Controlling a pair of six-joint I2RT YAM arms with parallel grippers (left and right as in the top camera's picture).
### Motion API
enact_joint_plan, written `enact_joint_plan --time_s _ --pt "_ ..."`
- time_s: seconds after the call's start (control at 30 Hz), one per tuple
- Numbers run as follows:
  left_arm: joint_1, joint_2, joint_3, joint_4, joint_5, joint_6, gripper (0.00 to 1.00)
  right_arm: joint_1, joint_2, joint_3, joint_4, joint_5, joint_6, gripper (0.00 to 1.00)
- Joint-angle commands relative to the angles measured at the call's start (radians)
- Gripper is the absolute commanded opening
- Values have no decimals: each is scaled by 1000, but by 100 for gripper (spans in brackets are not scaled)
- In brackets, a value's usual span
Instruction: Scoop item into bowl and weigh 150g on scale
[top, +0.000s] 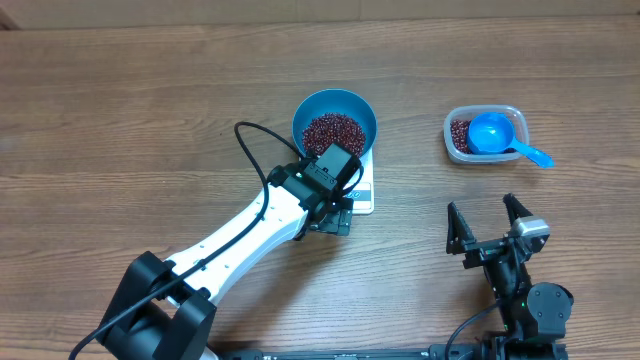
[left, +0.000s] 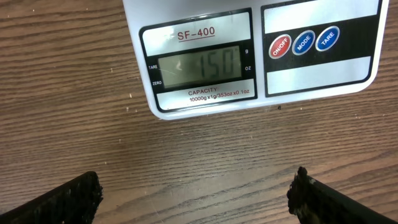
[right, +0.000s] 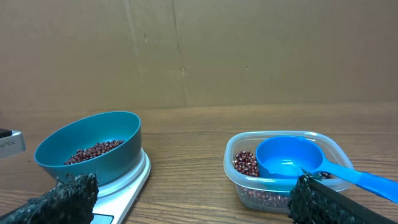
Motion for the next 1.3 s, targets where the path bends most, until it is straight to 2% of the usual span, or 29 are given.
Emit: enact_joint_plan --time_s 0.0,0.23,0.37,0.53,0.77,1.0,1.17,1.27 --pt "0 -6 -4 0 -13 -10 100 5 -10 -11 3 10 -7 100" --pt "0 -28 -4 -9 -14 -9 100 5 -10 -11 3 11 -7 100" --pt "0 -155 -4 31 -136 52 99 5 -10 -11 3 11 -7 100" --pt "18 -316 -4 106 -251 51 100 5 -10 -11 3 11 -7 100" --pt "132 -541 -4 142 -214 51 100 5 -10 -11 3 10 -7 100" --pt "197 -618 -37 116 -209 63 100 5 -10 -11 3 11 -7 100" --pt "279 -682 -185 183 -105 62 100 5 -10 -11 3 11 -7 100" --pt "336 -728 -330 328 -30 62 99 5 -10 -11 3 11 -7 100"
